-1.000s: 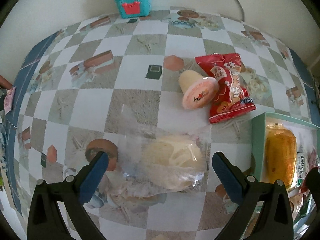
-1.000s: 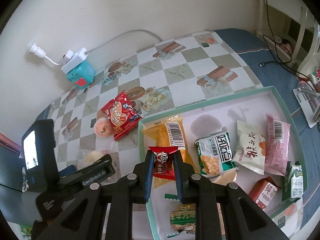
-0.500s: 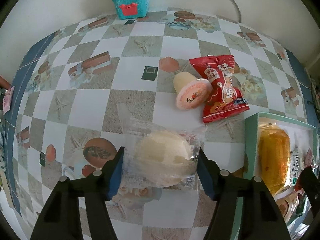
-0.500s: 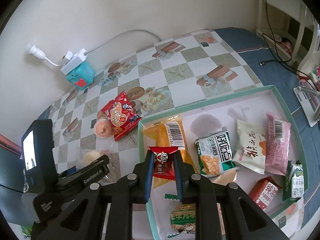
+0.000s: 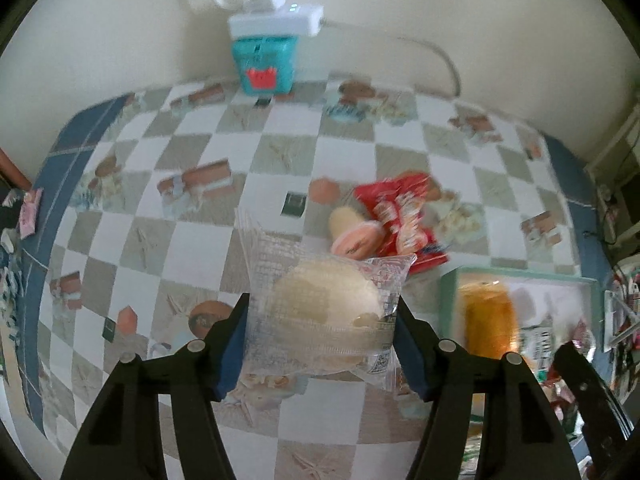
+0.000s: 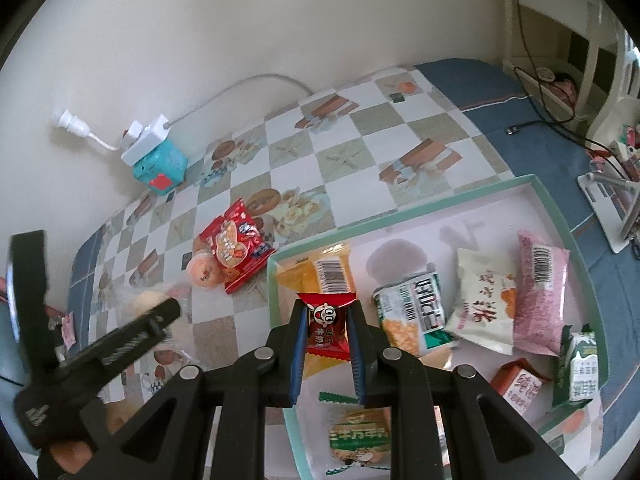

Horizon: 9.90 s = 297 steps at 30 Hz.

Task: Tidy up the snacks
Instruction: 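Carry the bun and candy over the tray with both grippers, then open both grippers to drop the bun and candy into the tray, then move both grippers back toward the red snack bag and cream pastry, then grasp the cream cup pastry with the left gripper while the right grasps the red 'nice' bag, then lift both items and carry them over the white tray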

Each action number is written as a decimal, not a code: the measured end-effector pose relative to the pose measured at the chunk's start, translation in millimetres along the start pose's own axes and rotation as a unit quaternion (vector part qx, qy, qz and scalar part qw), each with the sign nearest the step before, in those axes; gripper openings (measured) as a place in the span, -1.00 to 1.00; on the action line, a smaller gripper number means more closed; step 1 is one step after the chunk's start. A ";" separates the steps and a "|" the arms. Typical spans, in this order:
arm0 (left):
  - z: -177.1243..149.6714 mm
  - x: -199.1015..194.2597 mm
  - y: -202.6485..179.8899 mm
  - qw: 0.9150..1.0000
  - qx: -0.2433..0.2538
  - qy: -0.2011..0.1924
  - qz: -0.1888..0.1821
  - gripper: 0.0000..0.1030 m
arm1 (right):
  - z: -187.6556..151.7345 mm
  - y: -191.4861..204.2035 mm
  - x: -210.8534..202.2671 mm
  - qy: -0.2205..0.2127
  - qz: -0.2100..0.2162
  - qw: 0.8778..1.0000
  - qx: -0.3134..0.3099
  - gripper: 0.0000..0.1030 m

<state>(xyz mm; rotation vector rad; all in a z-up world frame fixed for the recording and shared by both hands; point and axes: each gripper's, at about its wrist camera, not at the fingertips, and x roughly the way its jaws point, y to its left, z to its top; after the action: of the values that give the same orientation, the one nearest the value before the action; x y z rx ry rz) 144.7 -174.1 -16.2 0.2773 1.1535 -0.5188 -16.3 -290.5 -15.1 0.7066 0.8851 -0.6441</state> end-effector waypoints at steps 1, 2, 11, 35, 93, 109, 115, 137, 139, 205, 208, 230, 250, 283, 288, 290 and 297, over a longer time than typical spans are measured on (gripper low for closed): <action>0.0 -4.4 -2.6 1.000 0.002 -0.005 -0.002 0.29 | 1.4 -3.5 -1.7 -0.002 0.000 1.000 0.003 -0.60; 0.5 -8.0 -5.6 1.000 0.004 -0.009 -0.005 0.29 | 2.9 -8.0 -3.5 -0.005 -0.001 1.000 0.006 -0.60; -8.3 -31.2 -61.0 0.997 0.061 -0.023 -0.038 0.30 | 13.2 -64.7 -17.1 -0.022 -0.023 0.998 0.046 -0.60; -73.9 -20.9 -137.5 0.982 0.175 0.064 -0.024 0.30 | 12.1 -127.1 11.2 0.018 -0.032 0.995 0.093 -0.60; -17.1 -23.0 35.8 0.998 -0.063 0.025 0.007 0.82 | 6.5 -39.8 -4.7 0.004 -0.089 0.996 -0.024 0.77; -19.3 -17.6 111.7 0.990 -0.132 0.022 0.045 0.95 | -11.6 36.6 5.2 0.007 -0.069 0.995 -0.077 1.00; -19.9 -17.8 131.3 0.987 -0.146 0.020 0.056 0.94 | -18.9 56.9 11.7 0.013 -0.064 0.994 -0.088 1.00; 4.4 10.1 117.8 0.990 -0.138 0.006 -0.007 0.95 | -1.5 69.1 44.8 0.031 -0.047 0.995 -0.078 1.00; 10.9 21.5 111.4 0.991 -0.129 0.020 -0.022 0.95 | 5.5 68.5 52.1 0.040 -0.040 0.996 -0.073 1.00; 35.7 99.7 38.0 0.995 0.046 0.033 -0.077 -0.16 | 61.2 111.5 152.8 0.153 -0.007 0.980 -0.130 0.04; 29.0 96.3 44.8 0.996 0.020 0.036 -0.076 -0.17 | 58.8 117.2 141.9 0.143 -0.005 0.980 -0.137 0.04; -15.7 77.8 68.7 0.996 -0.061 0.050 -0.049 -0.18 | 17.6 121.6 68.3 0.107 0.006 0.982 -0.154 0.04; -70.4 20.6 95.5 0.981 -0.172 0.053 -0.075 -0.25 | -40.7 71.3 -18.3 0.030 0.045 0.998 -0.033 0.04; -84.5 -55.4 -82.3 0.991 -0.008 -0.020 -0.129 -0.25 | -23.6 -138.9 -75.8 -0.030 -0.033 0.988 0.149 0.04; -78.6 -50.4 -108.8 0.991 0.011 -0.019 -0.133 -0.25 | -26.2 -144.5 -59.4 -0.007 -0.036 0.988 0.150 0.04; -75.9 -46.2 -115.5 0.991 0.015 -0.017 -0.133 -0.25 | -27.7 -144.3 -51.6 0.006 -0.040 0.988 0.149 0.04; -68.0 -31.0 -127.7 0.991 0.021 -0.006 -0.135 -0.25 | -27.8 -135.8 -36.1 0.025 -0.045 0.990 0.131 0.05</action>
<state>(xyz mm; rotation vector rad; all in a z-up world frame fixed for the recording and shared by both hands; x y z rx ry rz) 14.3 -243.3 -7.3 0.1548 1.1767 -0.7821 -147.9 -343.6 -34.2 0.9248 0.8905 -0.8352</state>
